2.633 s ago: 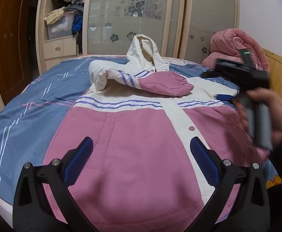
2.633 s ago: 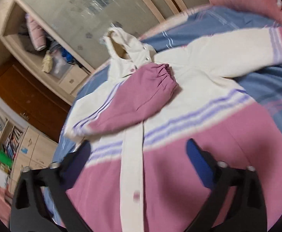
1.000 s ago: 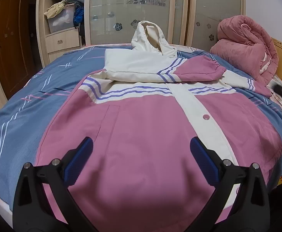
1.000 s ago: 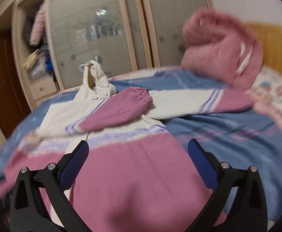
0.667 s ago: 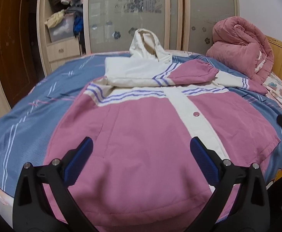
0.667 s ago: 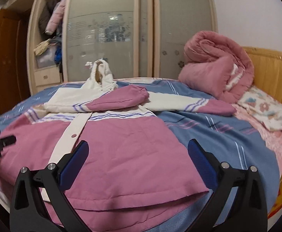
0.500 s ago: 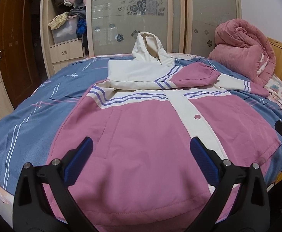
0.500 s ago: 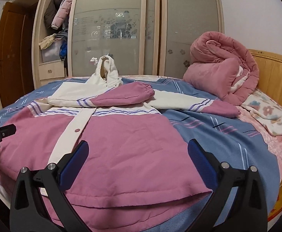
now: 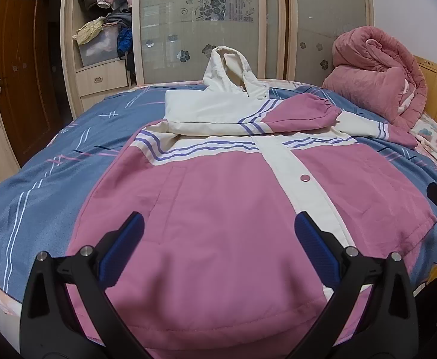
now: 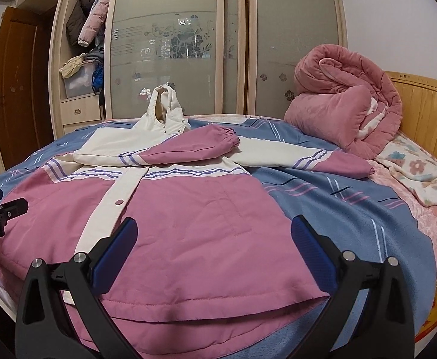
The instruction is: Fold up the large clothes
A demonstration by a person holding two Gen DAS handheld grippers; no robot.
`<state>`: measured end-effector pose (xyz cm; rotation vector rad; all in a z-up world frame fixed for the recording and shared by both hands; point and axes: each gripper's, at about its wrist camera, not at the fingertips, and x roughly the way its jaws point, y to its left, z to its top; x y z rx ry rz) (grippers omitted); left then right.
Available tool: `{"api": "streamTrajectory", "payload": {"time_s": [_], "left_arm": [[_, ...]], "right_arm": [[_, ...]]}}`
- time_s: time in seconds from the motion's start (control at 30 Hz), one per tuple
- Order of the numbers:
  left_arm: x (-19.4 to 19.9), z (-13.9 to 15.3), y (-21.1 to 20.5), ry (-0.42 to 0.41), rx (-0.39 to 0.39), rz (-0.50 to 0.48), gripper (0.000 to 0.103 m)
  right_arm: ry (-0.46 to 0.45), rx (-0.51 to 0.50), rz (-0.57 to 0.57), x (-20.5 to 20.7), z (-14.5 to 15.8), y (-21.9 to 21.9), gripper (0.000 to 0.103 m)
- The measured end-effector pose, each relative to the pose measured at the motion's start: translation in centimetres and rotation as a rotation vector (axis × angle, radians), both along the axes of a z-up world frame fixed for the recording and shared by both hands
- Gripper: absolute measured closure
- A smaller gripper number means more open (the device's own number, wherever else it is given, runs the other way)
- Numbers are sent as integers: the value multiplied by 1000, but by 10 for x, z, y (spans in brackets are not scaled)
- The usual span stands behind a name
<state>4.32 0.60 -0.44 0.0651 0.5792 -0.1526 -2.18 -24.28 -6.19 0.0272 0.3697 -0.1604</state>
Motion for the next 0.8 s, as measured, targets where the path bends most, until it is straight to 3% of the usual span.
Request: {"api": "streamTrajectory", "payload": {"time_s": [0.3, 0.47, 0.67, 0.8], "left_arm": [[-2, 3, -4, -6, -1, -16, 2], [-1, 4, -12, -9, -4, -38, 2], [-1, 5, -17, -4, -13, -76, 2], [-1, 7, -16, -10, -22, -91, 2]], "right_arm": [[-3, 2, -18, 3, 0, 0, 1], [0, 79, -46, 6, 12, -24, 1], [33, 276, -127, 31, 36, -113, 1], [51, 522, -228, 61, 36, -214, 1]]}}
